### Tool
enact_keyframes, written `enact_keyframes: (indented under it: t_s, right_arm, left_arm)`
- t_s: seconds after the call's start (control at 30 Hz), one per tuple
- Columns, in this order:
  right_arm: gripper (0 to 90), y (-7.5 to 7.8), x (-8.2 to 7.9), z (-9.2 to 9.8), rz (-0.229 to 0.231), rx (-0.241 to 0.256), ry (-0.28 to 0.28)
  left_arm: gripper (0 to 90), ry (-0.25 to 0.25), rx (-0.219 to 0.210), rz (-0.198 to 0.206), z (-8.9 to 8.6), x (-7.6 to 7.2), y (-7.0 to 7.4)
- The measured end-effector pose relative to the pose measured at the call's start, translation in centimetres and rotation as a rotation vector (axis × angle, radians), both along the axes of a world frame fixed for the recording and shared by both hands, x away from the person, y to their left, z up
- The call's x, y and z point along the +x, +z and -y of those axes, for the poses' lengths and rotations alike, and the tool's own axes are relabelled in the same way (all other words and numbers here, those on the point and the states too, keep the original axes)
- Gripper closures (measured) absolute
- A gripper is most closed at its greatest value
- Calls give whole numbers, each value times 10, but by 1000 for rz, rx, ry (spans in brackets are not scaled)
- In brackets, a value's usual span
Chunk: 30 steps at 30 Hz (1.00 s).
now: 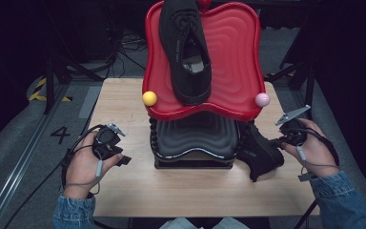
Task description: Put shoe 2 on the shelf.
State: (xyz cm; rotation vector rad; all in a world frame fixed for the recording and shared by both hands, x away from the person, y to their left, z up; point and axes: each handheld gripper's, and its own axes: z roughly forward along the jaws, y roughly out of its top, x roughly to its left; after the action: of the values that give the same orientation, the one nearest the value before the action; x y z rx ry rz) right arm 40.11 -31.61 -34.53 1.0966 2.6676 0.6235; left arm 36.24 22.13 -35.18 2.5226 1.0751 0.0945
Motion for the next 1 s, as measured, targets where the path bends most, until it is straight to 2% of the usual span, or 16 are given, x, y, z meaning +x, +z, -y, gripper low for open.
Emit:
enact_keyframes:
  t_s: [0.2, 0.33, 0.4, 0.47, 0.63, 0.87, 1.0]
  right_arm:
    - [900, -7, 13, -17, -23, -28, 27]
    - [900, -16, 22, -25, -25, -70, 44]
    - [900, -19, 24, -25, -26, -84, 41]
    - [900, -22, 26, -25, -30, -99, 32]
    - [900, -23, 29, -22, -36, -88, 28]
    - [900, -22, 29, -20, -17, -119, 40]
    - [900, -21, 32, -16, -30, -106, 30]
  left_arm:
    - [506, 11, -9, -8, -3, 0, -2]
    - [507, 12, -3, -15, -4, -2, -3]
    - [507, 7, 7, 0, -4, -1, -3]
    - [507, 14, -4, -12, -5, -2, -4]
    - [507, 18, 5, -15, -5, -3, -4]
    - [506, 15, 10, -14, -5, -3, -5]
    - [507, 16, 7, -27, -4, -3, -7]
